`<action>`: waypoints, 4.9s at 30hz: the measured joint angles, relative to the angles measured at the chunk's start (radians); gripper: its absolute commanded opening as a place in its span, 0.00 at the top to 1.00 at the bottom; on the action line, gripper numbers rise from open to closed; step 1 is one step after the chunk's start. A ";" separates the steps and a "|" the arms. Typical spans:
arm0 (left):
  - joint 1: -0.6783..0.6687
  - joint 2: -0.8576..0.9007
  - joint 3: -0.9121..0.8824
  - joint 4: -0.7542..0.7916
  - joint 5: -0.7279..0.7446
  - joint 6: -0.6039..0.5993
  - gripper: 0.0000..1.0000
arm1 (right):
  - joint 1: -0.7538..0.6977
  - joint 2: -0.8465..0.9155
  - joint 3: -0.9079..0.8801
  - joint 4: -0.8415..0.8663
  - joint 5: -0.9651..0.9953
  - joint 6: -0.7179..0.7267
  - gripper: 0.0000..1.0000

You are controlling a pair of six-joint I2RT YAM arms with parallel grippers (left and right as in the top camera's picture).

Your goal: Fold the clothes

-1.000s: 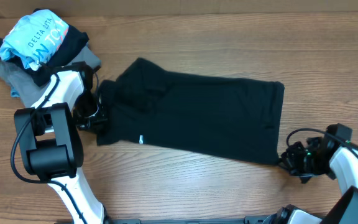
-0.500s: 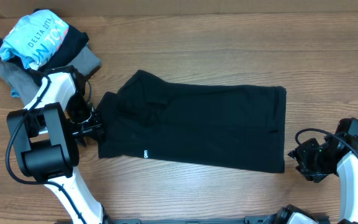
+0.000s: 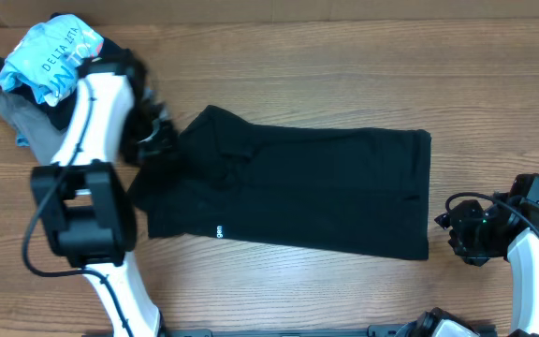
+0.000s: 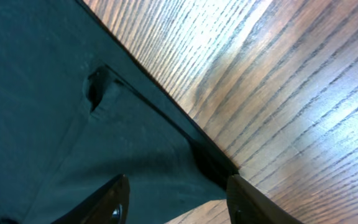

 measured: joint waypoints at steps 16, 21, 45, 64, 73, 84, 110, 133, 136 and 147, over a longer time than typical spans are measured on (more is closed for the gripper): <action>-0.372 0.004 -0.024 0.159 -0.024 0.129 0.51 | 0.000 0.000 0.000 0.009 -0.004 -0.002 0.42; -0.372 0.004 -0.058 0.154 -0.056 0.128 0.59 | 0.000 0.000 0.000 0.009 -0.004 -0.002 0.42; -0.373 0.004 -0.117 0.203 0.010 0.145 0.96 | 0.000 0.000 0.000 0.027 0.000 -0.002 0.43; -0.423 0.006 -0.117 0.231 -0.021 0.229 0.82 | 0.000 0.000 0.000 0.030 0.001 -0.002 0.42; -0.345 0.009 0.055 0.086 -0.054 0.171 0.96 | 0.000 0.000 0.000 0.030 0.001 -0.002 0.42; -0.395 0.011 -0.246 0.366 -0.002 0.169 0.91 | 0.000 0.000 0.001 0.040 0.001 -0.002 0.41; -0.297 0.013 0.071 0.262 -0.159 0.118 0.49 | 0.000 0.000 0.002 0.039 0.001 -0.002 0.39; -0.214 0.013 -0.233 0.598 0.085 0.107 0.61 | 0.000 0.000 0.002 0.039 0.001 -0.002 0.38; -0.214 0.013 -0.233 0.637 0.086 0.096 0.70 | 0.000 0.000 0.002 0.039 0.001 -0.002 0.38; -0.214 0.013 -0.233 0.666 0.109 0.074 0.96 | 0.000 0.000 0.002 0.035 0.001 -0.002 0.38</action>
